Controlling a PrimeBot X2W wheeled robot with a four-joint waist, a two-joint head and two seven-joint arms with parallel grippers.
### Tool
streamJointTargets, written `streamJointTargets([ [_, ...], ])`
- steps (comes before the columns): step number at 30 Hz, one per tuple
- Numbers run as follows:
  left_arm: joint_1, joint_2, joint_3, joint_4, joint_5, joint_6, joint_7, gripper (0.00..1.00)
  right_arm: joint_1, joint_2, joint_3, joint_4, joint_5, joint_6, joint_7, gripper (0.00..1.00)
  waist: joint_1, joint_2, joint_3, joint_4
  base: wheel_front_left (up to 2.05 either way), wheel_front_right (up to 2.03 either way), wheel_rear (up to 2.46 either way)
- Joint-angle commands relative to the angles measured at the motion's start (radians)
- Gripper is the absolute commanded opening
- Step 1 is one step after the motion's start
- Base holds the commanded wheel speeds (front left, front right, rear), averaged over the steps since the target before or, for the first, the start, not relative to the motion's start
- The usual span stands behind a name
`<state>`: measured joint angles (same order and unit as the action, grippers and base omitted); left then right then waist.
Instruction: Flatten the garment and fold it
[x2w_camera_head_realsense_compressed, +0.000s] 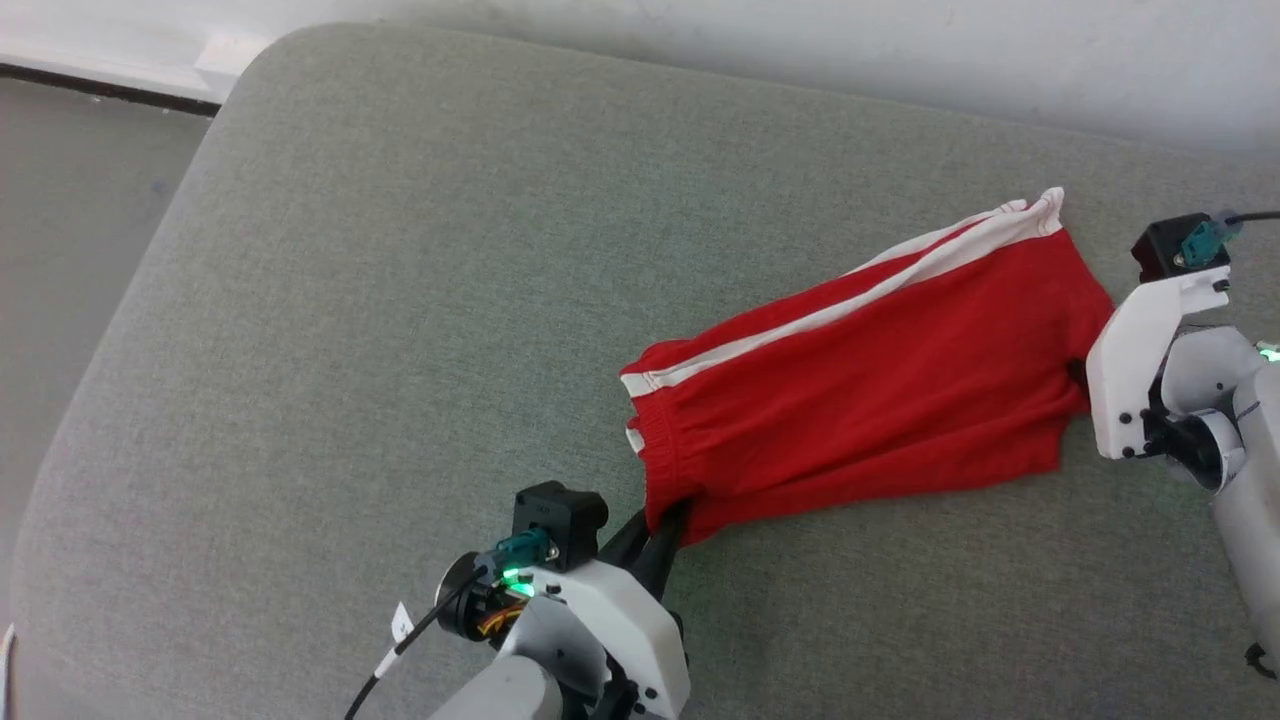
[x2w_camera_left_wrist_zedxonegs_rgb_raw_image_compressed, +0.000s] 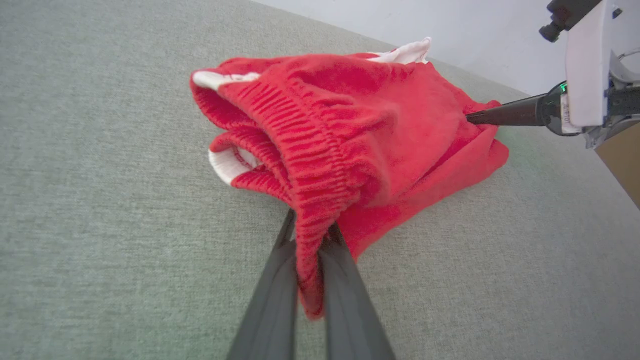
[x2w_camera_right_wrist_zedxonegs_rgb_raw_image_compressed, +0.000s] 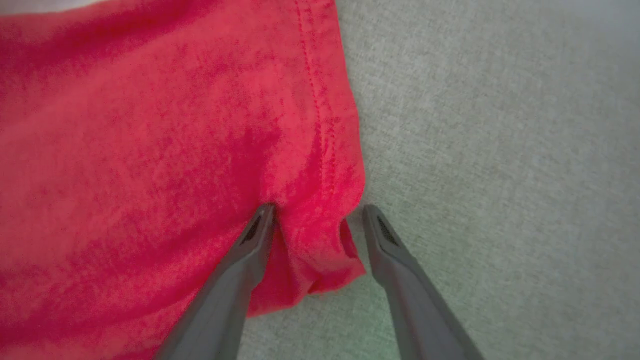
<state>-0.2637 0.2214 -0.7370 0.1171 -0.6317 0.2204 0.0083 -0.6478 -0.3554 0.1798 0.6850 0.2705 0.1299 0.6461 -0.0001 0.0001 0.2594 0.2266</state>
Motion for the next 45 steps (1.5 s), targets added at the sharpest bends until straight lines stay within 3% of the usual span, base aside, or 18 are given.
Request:
streamJointTargets([
  [1,-0.019,-0.003,0.0,-0.001,0.007,-0.004,-0.006,0.0,0.029,0.018,0.027,0.03,0.011,0.001,0.019,0.4,0.0001,-0.0001,0.007,0.006,0.0,0.0,0.0],
  [2,-0.021,-0.002,-0.001,0.002,0.009,-0.004,-0.006,0.0,0.032,0.014,0.049,0.034,0.024,0.001,0.027,0.0,0.0001,-0.0001,0.007,0.006,0.0,0.0,0.0],
  [8,-0.025,0.006,0.001,0.02,0.011,-0.003,-0.013,0.0,0.034,-0.023,0.098,0.044,0.099,0.001,-0.02,0.0,0.0001,-0.0001,-0.002,-0.004,0.0,0.0,0.0],
  [17,0.002,0.046,0.025,0.03,-0.008,0.004,-0.018,0.0,0.086,-0.051,0.089,0.028,0.232,0.001,-0.122,0.0,0.0001,-0.0001,-0.099,-0.049,0.0,0.0,0.0],
  [24,0.063,0.103,0.032,-0.002,-0.035,0.005,0.01,0.0,0.231,-0.085,0.064,-0.076,0.324,0.001,-0.147,0.0,0.0001,-0.0001,-0.19,-0.091,0.0,0.0,0.0],
  [30,0.132,0.146,0.014,-0.058,-0.071,-0.014,0.056,0.0,0.421,-0.078,-0.033,-0.234,0.366,0.001,-0.141,0.0,0.0001,-0.0001,-0.255,-0.12,0.0,0.0,0.0],
  [34,0.17,0.164,-0.006,-0.098,-0.087,-0.018,0.09,0.0,0.579,-0.045,-0.15,-0.385,0.34,0.001,-0.117,0.0,0.0001,-0.0001,-0.283,-0.134,0.0,0.0,0.0],
  [38,0.202,0.171,-0.018,-0.119,-0.114,-0.021,0.12,0.0,0.751,0.03,-0.262,-0.559,0.287,0.001,-0.061,0.0,0.0001,-0.0001,-0.289,-0.145,0.0,0.0,0.0],
  [45,0.243,0.18,-0.021,-0.049,-0.167,-0.034,0.154,0.0,0.887,0.177,-0.323,-0.735,0.213,0.001,-0.009,0.0,0.0001,-0.0001,-0.274,-0.168,0.0,0.0,0.0],
])
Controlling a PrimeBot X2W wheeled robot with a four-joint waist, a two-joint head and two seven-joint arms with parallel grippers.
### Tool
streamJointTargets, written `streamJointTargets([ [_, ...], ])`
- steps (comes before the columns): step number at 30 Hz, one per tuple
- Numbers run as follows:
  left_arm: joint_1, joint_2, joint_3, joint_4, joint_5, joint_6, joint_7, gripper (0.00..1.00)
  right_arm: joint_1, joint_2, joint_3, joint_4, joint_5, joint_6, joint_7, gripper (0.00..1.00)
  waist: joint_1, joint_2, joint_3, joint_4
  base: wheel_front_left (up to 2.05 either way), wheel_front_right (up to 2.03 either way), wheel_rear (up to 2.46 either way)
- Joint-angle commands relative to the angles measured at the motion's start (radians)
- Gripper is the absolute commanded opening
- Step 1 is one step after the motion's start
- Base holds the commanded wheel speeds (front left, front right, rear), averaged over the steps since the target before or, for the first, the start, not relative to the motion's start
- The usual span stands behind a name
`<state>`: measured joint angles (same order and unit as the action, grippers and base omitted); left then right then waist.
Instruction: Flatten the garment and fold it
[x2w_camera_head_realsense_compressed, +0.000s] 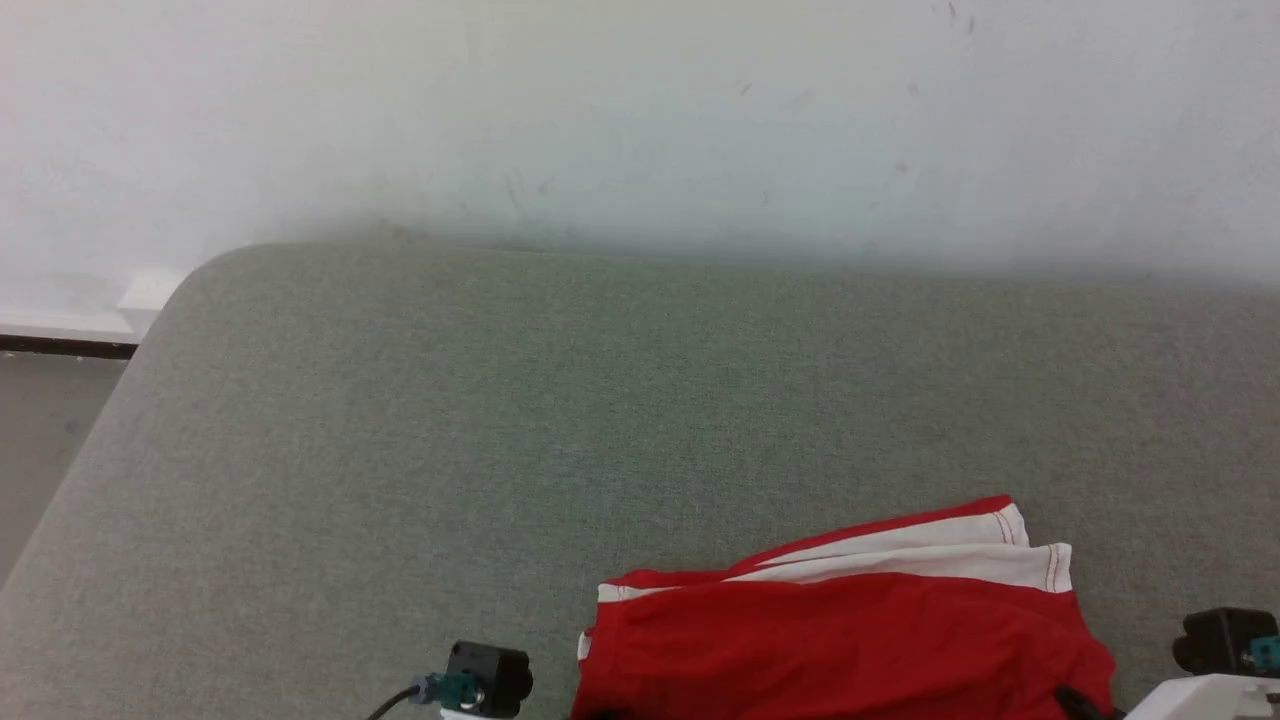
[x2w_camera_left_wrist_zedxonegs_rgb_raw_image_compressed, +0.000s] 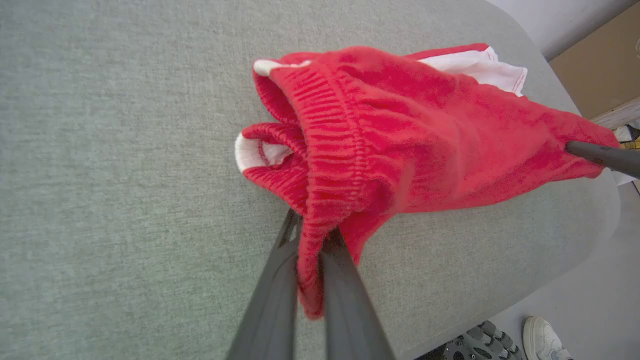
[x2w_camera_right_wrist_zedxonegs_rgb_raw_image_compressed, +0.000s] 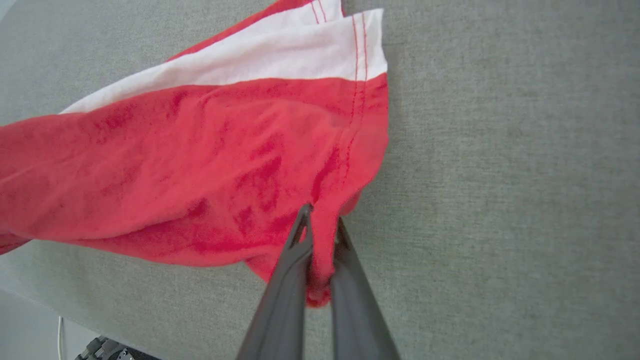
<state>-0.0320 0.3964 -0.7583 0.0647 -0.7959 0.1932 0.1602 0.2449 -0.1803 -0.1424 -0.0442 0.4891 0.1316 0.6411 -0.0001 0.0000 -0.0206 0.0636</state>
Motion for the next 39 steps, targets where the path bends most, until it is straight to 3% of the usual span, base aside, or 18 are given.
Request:
streamJointTargets([
  [1,0.015,0.004,-0.001,0.021,-0.009,-0.01,0.005,0.0,-0.012,0.009,0.006,-0.007,-0.011,-0.001,-0.014,0.0,0.0001,0.0,0.009,-0.007,0.0,0.0,0.0],
  [8,0.008,-0.011,-0.023,0.121,-0.015,-0.042,0.008,0.0,-0.08,-0.018,0.05,0.09,-0.059,-0.001,-0.131,0.0,0.0001,0.0,0.024,0.005,0.0,0.0,0.0],
  [10,-0.001,-0.015,-0.027,0.137,-0.007,-0.048,-0.002,1.0,-0.09,-0.031,0.067,0.121,-0.067,-0.001,-0.153,0.0,0.0001,0.0,0.024,0.012,0.0,0.0,0.0],
  [11,-0.006,-0.017,-0.027,0.143,-0.002,-0.051,-0.012,1.0,-0.094,-0.036,0.073,0.13,-0.064,-0.001,-0.167,0.35,0.0001,0.0,0.021,0.016,0.0,0.0,0.0],
  [12,-0.01,-0.019,-0.028,0.145,0.004,-0.055,-0.024,1.0,-0.098,-0.038,0.075,0.136,-0.057,-0.001,-0.18,1.0,0.0001,0.0,0.016,0.021,0.0,0.0,0.0],
  [19,-0.021,-0.004,0.003,0.08,0.038,-0.071,-0.15,1.0,-0.089,-0.081,0.073,0.105,-0.054,-0.001,-0.25,1.0,0.0001,0.0,-0.034,0.041,0.0,0.0,0.0],
  [23,-0.015,0.021,0.039,0.031,0.064,-0.048,-0.223,1.0,-0.084,-0.097,0.076,0.09,-0.069,-0.001,-0.275,1.0,0.0001,0.0,-0.046,0.043,0.0,0.0,0.0],
  [26,-0.021,0.047,0.086,-0.004,0.121,-0.009,-0.336,1.0,-0.086,-0.107,0.073,0.102,-0.088,-0.001,-0.311,1.0,0.0001,0.0,-0.046,0.049,0.0,0.0,0.0],
  [32,-0.042,0.055,0.202,-0.05,0.329,0.091,-0.421,1.0,-0.114,-0.101,0.063,0.217,-0.127,-0.001,-0.362,1.0,0.0001,0.0,-0.019,0.059,0.0,0.0,0.0],
  [39,0.036,-0.005,0.331,-0.139,0.584,0.131,-0.422,1.0,-0.187,-0.07,0.072,0.366,-0.121,-0.001,-0.37,1.0,0.0001,0.0,0.01,0.067,0.0,0.0,0.0],
])
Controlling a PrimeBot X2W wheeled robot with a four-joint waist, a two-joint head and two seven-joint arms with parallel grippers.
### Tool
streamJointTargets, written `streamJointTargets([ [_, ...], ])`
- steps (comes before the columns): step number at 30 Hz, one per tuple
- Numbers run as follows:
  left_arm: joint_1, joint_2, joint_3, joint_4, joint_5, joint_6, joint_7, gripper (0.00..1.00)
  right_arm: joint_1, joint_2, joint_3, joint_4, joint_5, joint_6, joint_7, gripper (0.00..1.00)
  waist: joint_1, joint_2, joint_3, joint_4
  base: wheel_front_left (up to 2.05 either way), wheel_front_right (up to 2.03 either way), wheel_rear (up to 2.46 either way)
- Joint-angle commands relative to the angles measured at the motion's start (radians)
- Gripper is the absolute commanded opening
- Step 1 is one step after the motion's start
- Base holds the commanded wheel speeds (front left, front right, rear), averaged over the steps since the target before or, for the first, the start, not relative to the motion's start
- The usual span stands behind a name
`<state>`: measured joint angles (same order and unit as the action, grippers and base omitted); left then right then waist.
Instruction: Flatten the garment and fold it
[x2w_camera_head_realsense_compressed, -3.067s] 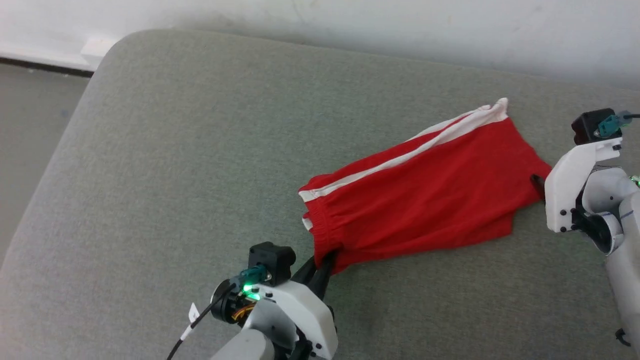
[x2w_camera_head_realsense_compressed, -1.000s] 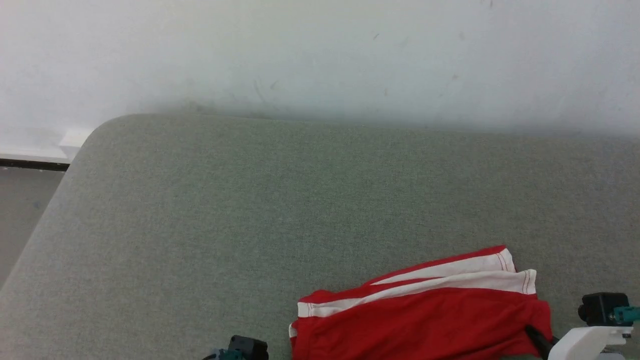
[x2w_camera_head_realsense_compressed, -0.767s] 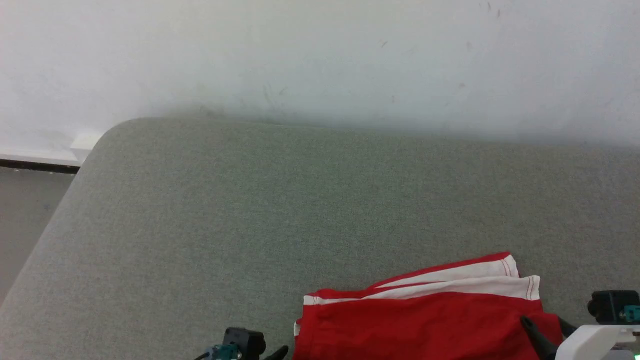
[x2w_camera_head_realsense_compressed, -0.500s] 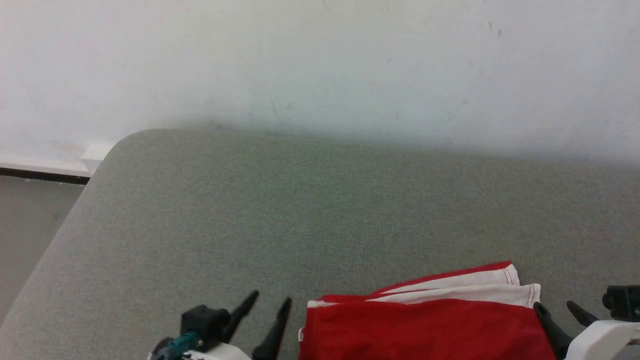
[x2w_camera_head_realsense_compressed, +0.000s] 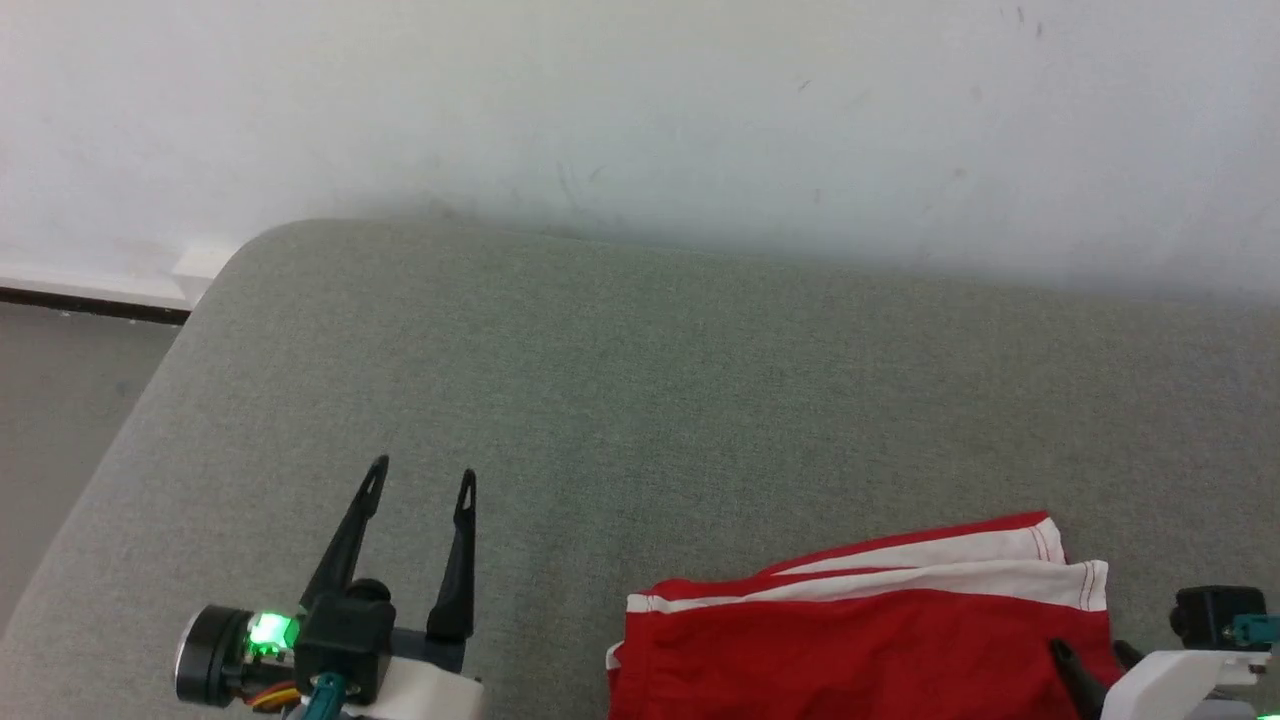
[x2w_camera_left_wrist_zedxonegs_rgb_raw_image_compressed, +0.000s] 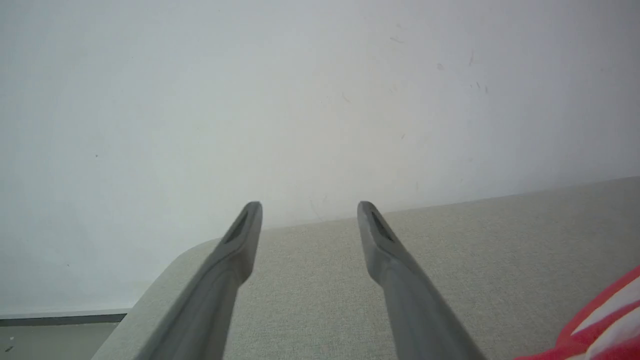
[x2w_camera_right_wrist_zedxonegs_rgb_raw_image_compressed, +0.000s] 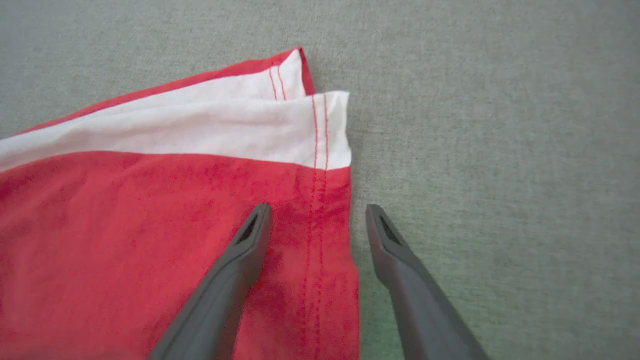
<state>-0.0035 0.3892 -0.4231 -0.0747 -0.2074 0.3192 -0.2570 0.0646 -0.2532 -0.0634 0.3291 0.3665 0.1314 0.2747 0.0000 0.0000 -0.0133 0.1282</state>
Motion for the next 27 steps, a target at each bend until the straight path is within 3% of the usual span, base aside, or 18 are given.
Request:
streamJointTargets([
  [1,0.019,-0.007,0.008,0.0,0.012,0.007,-0.004,1.0,-0.013,0.002,0.008,0.008,0.01,-0.001,0.004,1.0,0.0,0.0,0.006,0.005,0.0,0.0,0.0],
  [10,0.055,-0.048,0.042,0.01,0.115,-0.008,-0.005,1.0,-0.051,0.008,0.106,0.103,0.111,-0.001,0.047,1.0,0.0,0.0,0.041,0.024,0.0,0.0,0.0],
  [11,0.055,-0.053,0.045,0.01,0.117,-0.014,-0.005,1.0,-0.053,0.01,0.116,0.114,0.116,-0.001,0.05,0.92,0.0,0.0,0.046,0.026,0.0,0.0,0.0],
  [12,0.054,-0.06,0.049,0.01,0.116,-0.019,-0.005,1.0,-0.056,0.013,0.122,0.123,0.122,-0.001,0.05,0.21,0.0,0.0,0.049,0.027,0.0,0.0,0.0],
  [13,0.053,-0.065,0.054,0.01,0.116,-0.024,-0.005,1.0,-0.06,0.014,0.128,0.132,0.125,-0.001,0.047,0.0,0.0,0.0,0.051,0.028,0.0,0.0,0.0],
  [20,0.057,-0.095,0.073,0.017,0.116,-0.071,-0.005,1.0,-0.097,0.003,0.127,0.172,0.13,-0.001,-0.013,0.0,0.0,0.0,0.043,0.021,0.0,0.0,0.0],
  [27,0.083,-0.12,0.101,0.024,0.115,-0.106,-0.005,1.0,-0.12,-0.046,-0.026,0.212,0.092,-0.001,-0.071,0.0,0.0,0.0,0.016,0.004,0.0,0.0,0.0],
])
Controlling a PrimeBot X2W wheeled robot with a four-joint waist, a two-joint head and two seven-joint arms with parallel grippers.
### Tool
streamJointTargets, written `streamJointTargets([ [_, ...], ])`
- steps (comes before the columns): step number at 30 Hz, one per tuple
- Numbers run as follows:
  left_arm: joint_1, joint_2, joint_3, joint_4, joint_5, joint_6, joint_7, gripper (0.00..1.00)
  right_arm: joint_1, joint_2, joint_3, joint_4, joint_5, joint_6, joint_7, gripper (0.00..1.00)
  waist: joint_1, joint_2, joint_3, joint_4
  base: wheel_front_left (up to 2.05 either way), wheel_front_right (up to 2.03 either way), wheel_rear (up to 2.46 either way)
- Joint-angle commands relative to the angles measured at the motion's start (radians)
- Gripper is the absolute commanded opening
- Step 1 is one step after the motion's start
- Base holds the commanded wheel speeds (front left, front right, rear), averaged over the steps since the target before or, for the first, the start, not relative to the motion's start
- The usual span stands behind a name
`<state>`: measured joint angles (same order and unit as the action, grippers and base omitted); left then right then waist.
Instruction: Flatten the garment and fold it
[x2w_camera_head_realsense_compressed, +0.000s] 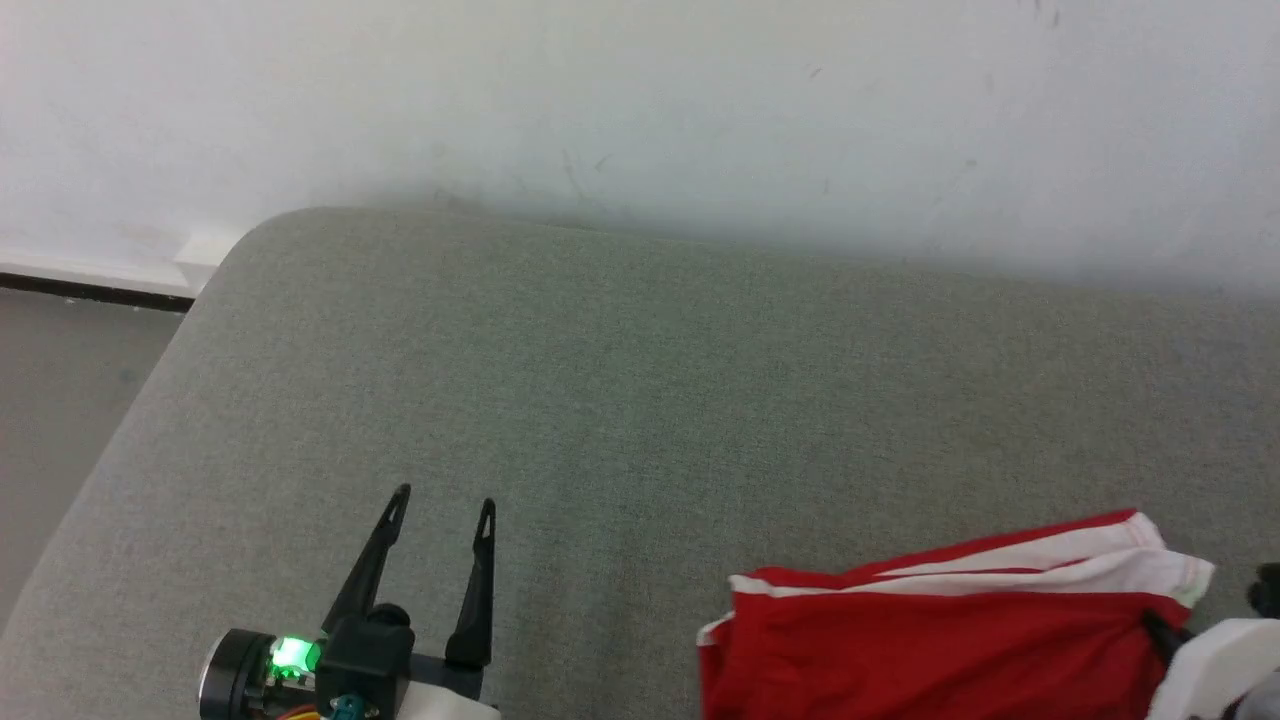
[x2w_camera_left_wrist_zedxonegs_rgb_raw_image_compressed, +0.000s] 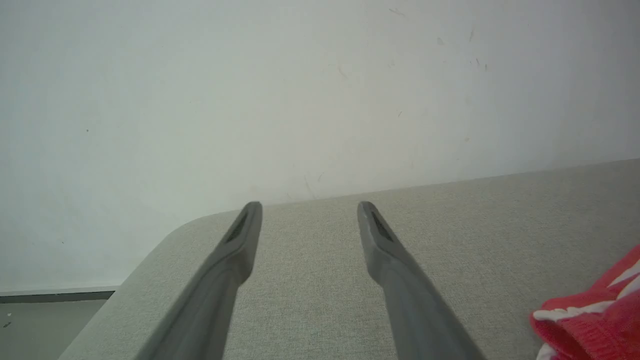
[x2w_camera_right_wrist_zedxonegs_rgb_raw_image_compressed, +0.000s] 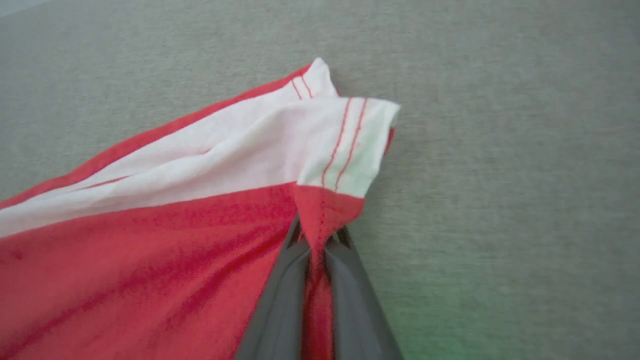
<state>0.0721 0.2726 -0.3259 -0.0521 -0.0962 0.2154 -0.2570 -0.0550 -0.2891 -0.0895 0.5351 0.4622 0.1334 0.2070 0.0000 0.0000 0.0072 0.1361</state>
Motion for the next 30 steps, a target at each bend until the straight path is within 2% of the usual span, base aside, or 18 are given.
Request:
streamJointTargets([
  [1,0.01,-0.007,0.007,0.002,0.004,-0.007,-0.005,1.0,0.0,-0.017,-0.031,0.013,-0.012,-0.003,-0.005,0.0,0.0,0.0,-0.008,-0.006,0.0,0.0,0.0],
  [5,0.023,-0.023,0.023,0.005,0.003,-0.023,-0.005,1.0,0.01,-0.042,-0.141,0.029,-0.056,-0.003,0.01,0.0,0.0,0.0,-0.017,-0.016,0.0,0.0,0.0],
  [10,0.044,-0.04,0.041,0.014,0.003,-0.042,-0.005,1.0,0.048,-0.033,-0.162,-0.051,-0.083,-0.003,0.056,0.0,0.0,0.0,-0.034,-0.033,0.0,0.0,0.0],
  [16,0.064,-0.058,0.06,0.022,0.008,-0.065,-0.005,1.0,0.113,0.029,-0.104,-0.286,-0.055,-0.003,0.161,0.0,0.0,0.0,-0.053,-0.049,0.0,0.0,0.0],
  [23,0.064,-0.076,0.073,0.031,0.017,-0.096,-0.005,1.0,0.162,0.139,0.001,-0.561,-0.016,-0.003,0.321,0.0,0.0,0.0,-0.064,-0.04,0.0,0.0,0.0],
  [30,0.066,-0.085,0.089,0.034,0.025,-0.12,-0.005,1.0,0.175,0.226,0.11,-0.655,0.027,-0.003,0.413,0.0,0.0,0.0,-0.066,-0.001,0.0,0.0,0.0],
])
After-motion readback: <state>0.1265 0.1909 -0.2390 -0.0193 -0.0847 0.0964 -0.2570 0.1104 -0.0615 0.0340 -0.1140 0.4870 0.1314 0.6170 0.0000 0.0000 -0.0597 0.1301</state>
